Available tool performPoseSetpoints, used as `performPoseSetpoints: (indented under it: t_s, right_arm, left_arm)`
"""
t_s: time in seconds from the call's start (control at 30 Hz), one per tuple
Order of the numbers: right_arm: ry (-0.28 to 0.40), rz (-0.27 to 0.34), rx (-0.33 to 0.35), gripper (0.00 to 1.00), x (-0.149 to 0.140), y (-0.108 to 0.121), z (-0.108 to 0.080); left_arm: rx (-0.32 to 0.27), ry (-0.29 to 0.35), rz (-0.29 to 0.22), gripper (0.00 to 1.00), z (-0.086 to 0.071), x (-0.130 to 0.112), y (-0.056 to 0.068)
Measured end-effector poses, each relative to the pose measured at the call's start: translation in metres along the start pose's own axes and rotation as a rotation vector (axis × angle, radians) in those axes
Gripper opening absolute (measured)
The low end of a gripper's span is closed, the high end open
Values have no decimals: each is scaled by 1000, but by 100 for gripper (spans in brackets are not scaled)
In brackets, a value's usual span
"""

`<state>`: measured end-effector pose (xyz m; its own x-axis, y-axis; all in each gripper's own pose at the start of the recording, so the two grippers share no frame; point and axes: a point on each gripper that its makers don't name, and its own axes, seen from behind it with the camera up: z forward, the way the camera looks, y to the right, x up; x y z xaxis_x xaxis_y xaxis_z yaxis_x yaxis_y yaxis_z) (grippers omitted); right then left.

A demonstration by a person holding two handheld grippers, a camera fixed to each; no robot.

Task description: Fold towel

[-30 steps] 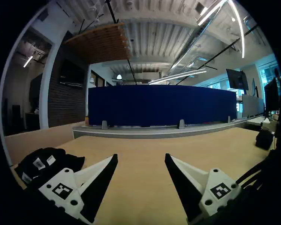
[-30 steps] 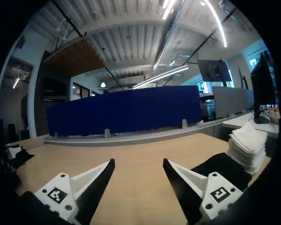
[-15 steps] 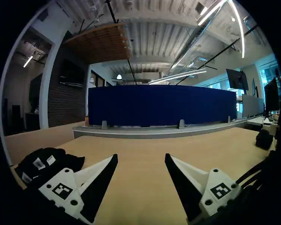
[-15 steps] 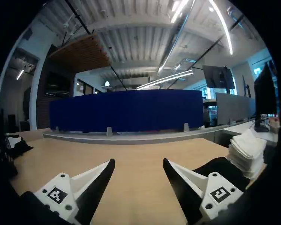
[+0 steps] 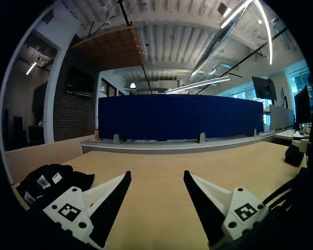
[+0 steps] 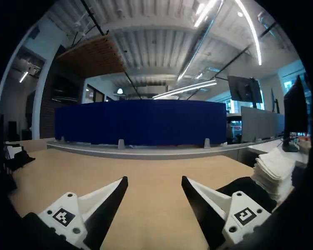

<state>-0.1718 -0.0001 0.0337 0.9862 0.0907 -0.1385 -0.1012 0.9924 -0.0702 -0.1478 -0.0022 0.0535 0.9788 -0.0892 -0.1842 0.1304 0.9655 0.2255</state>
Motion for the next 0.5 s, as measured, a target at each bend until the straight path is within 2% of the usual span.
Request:
performPoseSetpoints:
  t_s: [0.5]
  right_arm:
    - [-1,1,-5,100,4,-1,-2]
  left_arm:
    - [0,0,0,93,-2,0,0]
